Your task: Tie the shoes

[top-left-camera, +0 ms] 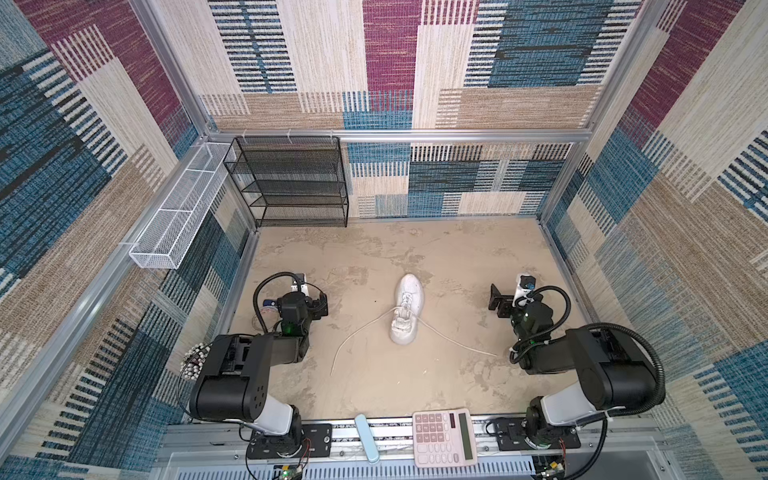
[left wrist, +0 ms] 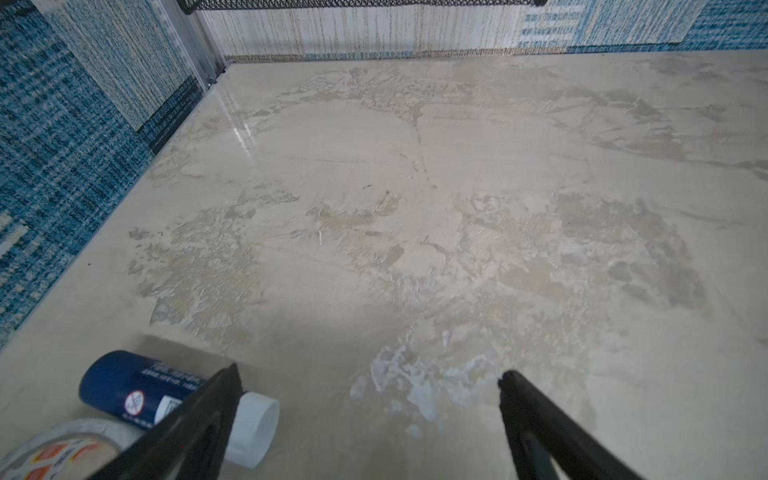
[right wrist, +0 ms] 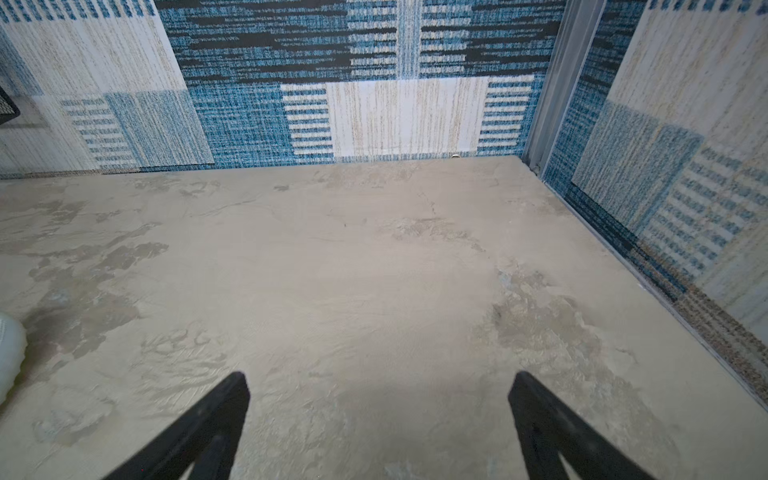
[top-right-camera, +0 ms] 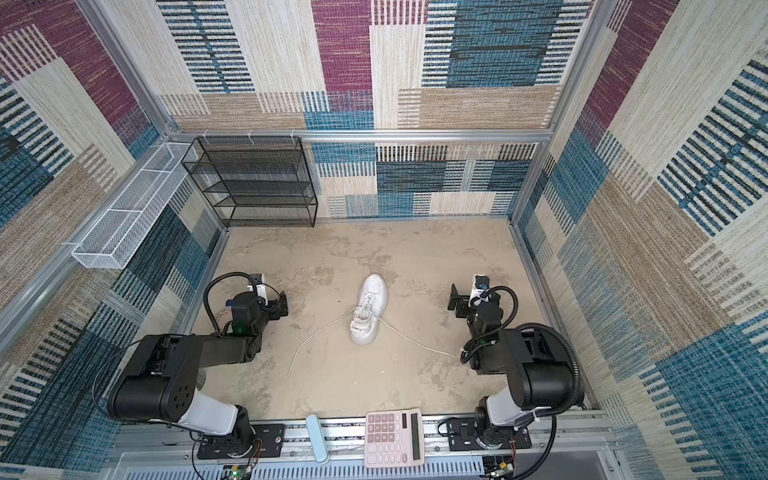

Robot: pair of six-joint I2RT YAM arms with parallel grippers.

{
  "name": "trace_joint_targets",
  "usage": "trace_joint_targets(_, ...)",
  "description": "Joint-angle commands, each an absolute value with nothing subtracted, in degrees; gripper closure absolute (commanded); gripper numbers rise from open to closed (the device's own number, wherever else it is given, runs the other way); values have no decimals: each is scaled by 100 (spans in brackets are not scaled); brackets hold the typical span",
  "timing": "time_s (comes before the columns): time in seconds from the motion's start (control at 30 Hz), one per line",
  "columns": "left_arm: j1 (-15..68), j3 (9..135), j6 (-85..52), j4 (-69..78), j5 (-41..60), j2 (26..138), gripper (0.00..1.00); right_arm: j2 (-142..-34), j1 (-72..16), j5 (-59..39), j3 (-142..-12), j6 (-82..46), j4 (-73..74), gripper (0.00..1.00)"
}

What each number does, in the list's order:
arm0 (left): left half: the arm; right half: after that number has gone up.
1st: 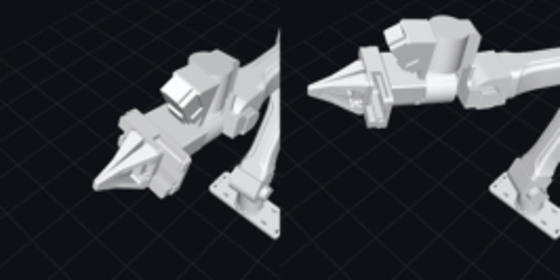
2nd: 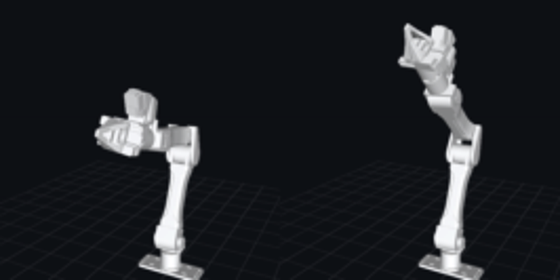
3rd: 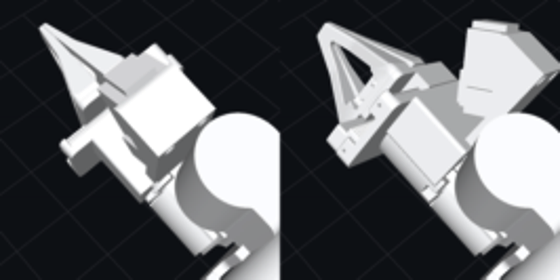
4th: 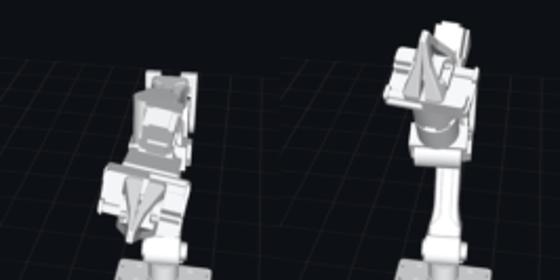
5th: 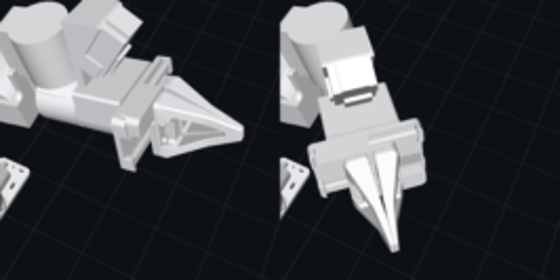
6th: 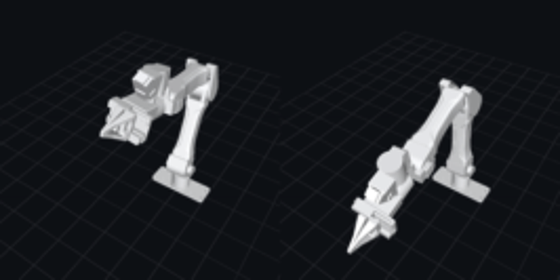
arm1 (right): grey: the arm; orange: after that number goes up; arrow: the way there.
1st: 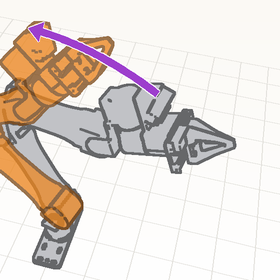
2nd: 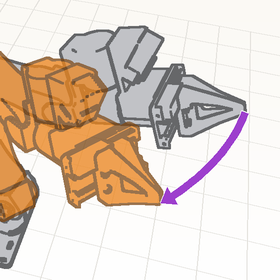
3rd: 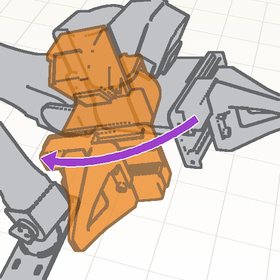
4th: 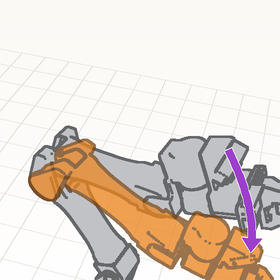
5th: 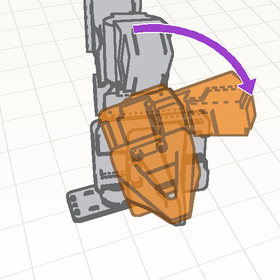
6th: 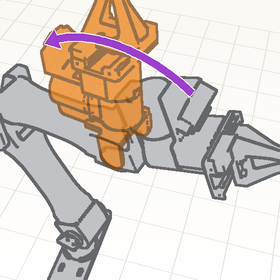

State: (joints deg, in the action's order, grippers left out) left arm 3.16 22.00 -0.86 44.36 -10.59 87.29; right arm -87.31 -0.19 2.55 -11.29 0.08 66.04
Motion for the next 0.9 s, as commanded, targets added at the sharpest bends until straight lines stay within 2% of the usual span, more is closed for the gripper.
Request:
trace_joint_targets(0.0, 297, 2270, 173, 4981, -1191, 8790, 0, -8791, -10, 223, -1184, 66, 7409, 0)
trace_joint_targets(0.5, 291, 2293, 159, 4933, -1194, 8802, 0, -8797, -11, 220, -1186, 69, 7409, 0)
trace_joint_targets(0.87, 45, 2475, 22, 4605, -763, 8814, 0, -8797, -12, 226, -1186, 70, 7400, 0)
